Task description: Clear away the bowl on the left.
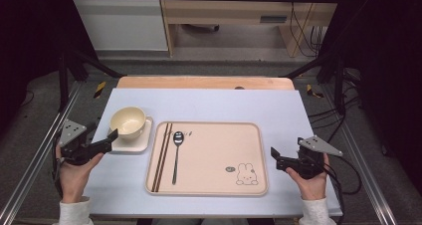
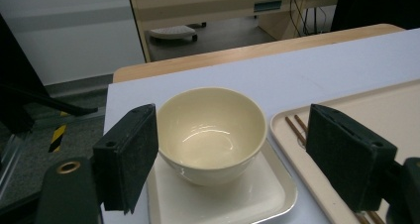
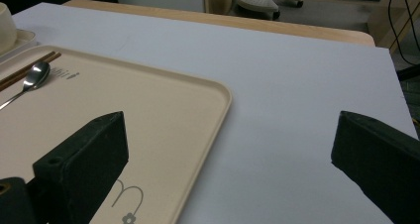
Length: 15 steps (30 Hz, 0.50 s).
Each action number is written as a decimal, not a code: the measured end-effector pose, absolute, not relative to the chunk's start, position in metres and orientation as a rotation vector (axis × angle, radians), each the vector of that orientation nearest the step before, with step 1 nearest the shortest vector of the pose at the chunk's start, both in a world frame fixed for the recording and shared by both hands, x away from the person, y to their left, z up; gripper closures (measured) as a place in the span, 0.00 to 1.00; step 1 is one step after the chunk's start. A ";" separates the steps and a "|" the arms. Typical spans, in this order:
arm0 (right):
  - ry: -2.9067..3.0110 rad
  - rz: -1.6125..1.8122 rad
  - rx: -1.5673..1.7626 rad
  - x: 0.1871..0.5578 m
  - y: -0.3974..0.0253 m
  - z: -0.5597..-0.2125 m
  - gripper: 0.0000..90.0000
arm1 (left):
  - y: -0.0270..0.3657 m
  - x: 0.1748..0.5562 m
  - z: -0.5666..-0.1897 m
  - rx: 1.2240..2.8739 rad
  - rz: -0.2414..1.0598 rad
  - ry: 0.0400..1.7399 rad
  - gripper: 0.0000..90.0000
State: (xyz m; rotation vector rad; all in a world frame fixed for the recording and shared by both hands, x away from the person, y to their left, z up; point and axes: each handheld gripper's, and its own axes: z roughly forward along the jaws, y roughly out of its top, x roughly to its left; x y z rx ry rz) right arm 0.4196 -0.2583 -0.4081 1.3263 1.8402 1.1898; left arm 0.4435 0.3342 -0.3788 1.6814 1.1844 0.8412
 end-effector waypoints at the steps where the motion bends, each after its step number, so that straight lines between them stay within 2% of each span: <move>1: 1.840 1.188 1.326 0.420 -0.258 -0.408 0.02 | 0.336 0.445 -0.379 1.673 0.842 1.194 0.23; 15: 1.851 1.179 1.328 0.421 -0.258 -0.411 0.02 | 0.348 0.478 -0.391 1.679 0.829 1.277 0.22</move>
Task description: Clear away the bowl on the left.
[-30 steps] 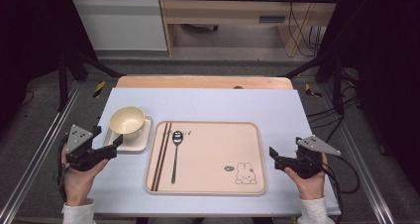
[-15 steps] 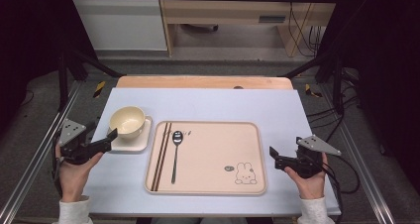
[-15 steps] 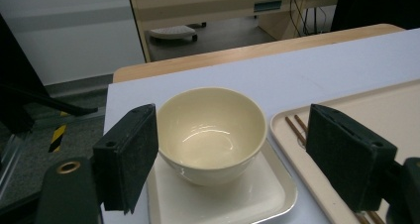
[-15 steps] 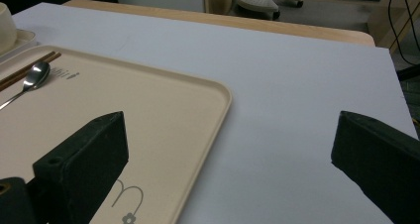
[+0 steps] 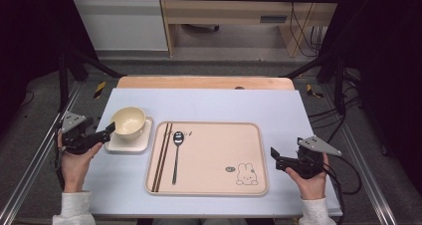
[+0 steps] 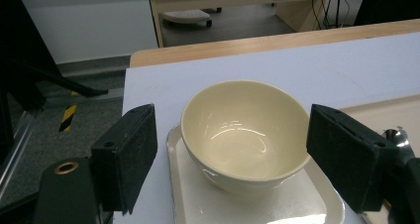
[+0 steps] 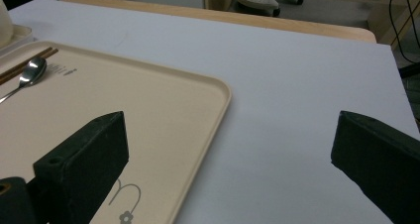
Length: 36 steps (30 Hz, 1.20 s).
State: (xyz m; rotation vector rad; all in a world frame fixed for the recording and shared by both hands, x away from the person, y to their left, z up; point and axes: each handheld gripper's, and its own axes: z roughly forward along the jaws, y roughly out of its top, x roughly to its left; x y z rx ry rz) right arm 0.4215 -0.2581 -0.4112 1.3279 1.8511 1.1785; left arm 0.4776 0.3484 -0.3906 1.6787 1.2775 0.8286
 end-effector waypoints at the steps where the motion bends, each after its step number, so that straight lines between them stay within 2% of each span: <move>1: 1.857 1.168 1.328 0.422 -0.257 -0.412 0.02 | 0.349 0.480 -0.392 1.667 0.829 1.285 0.22; 26: 1.865 1.152 1.332 0.424 -0.255 -0.415 0.02 | 0.356 0.517 -0.406 1.721 0.807 1.346 0.29; 36: 1.873 1.148 1.326 0.425 -0.254 -0.416 0.02 | 0.360 0.529 -0.416 1.759 0.785 1.376 0.36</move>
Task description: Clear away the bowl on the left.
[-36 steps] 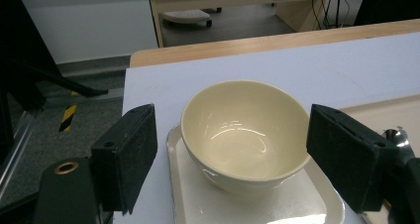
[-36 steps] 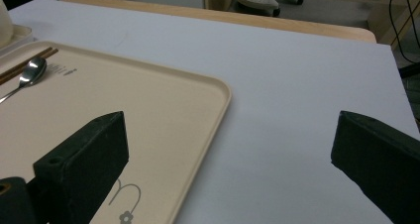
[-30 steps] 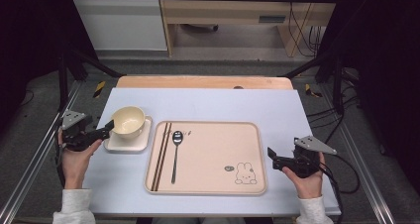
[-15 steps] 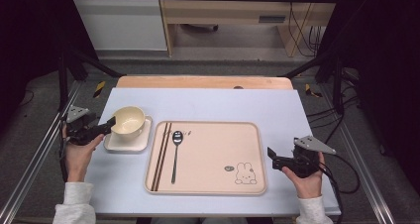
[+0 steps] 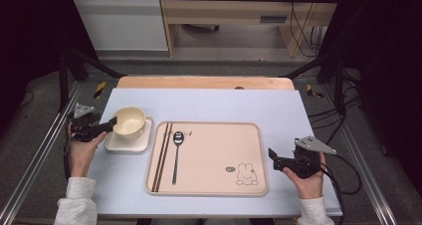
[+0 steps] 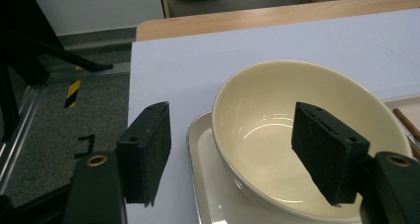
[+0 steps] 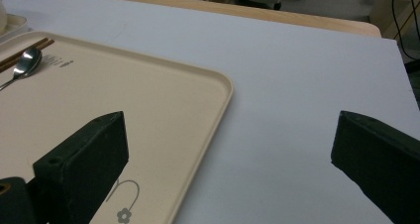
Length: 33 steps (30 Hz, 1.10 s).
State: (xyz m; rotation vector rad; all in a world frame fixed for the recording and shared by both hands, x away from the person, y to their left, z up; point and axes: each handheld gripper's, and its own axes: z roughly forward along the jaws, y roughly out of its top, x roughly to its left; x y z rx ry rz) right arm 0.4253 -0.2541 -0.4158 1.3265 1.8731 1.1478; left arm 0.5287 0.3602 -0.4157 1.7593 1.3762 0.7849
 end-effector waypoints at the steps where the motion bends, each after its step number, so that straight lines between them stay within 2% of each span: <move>1: 1.871 1.149 1.327 0.425 -0.254 -0.416 0.02 | 0.360 0.530 -0.417 1.763 0.785 1.381 0.37; 14: 1.873 1.151 1.334 0.425 -0.255 -0.416 0.02 | 0.356 0.545 -0.431 1.820 0.769 1.435 0.50; 33: 1.873 1.151 1.334 0.425 -0.255 -0.416 0.02 | 0.354 0.560 -0.447 1.865 0.681 1.509 0.68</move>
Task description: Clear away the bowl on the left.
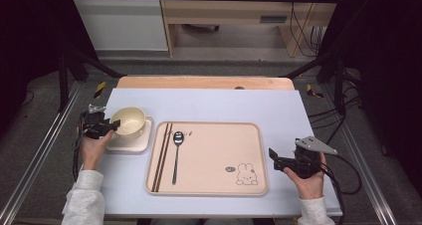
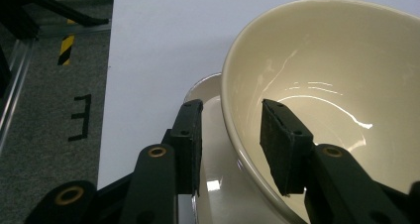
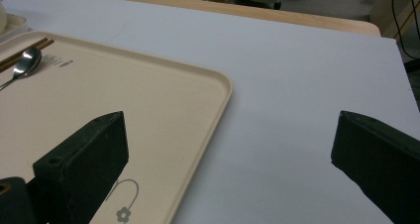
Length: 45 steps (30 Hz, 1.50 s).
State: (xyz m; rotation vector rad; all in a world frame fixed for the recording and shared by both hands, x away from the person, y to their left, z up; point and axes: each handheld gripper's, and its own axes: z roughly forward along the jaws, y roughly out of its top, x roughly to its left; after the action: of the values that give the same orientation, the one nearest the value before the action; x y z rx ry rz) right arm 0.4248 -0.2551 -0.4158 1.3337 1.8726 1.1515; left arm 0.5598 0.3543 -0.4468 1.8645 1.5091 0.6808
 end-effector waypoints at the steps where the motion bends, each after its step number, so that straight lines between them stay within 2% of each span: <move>1: 1.874 1.151 1.335 0.425 -0.255 -0.416 0.02 | 0.353 0.560 -0.447 1.869 0.678 1.510 0.69; 23: 1.871 1.153 1.336 0.425 -0.255 -0.416 0.02 | 0.350 0.566 -0.449 1.793 0.606 1.608 0.90; 45: 1.867 1.161 1.344 0.423 -0.256 -0.414 0.02 | 0.341 0.553 -0.437 1.752 0.638 1.562 0.92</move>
State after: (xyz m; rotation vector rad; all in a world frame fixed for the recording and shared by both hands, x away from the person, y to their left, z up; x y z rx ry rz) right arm 0.4233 -0.2563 -0.4140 1.3441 1.8669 1.1611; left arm 0.5531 0.3411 -0.4366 1.7516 1.5623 0.6378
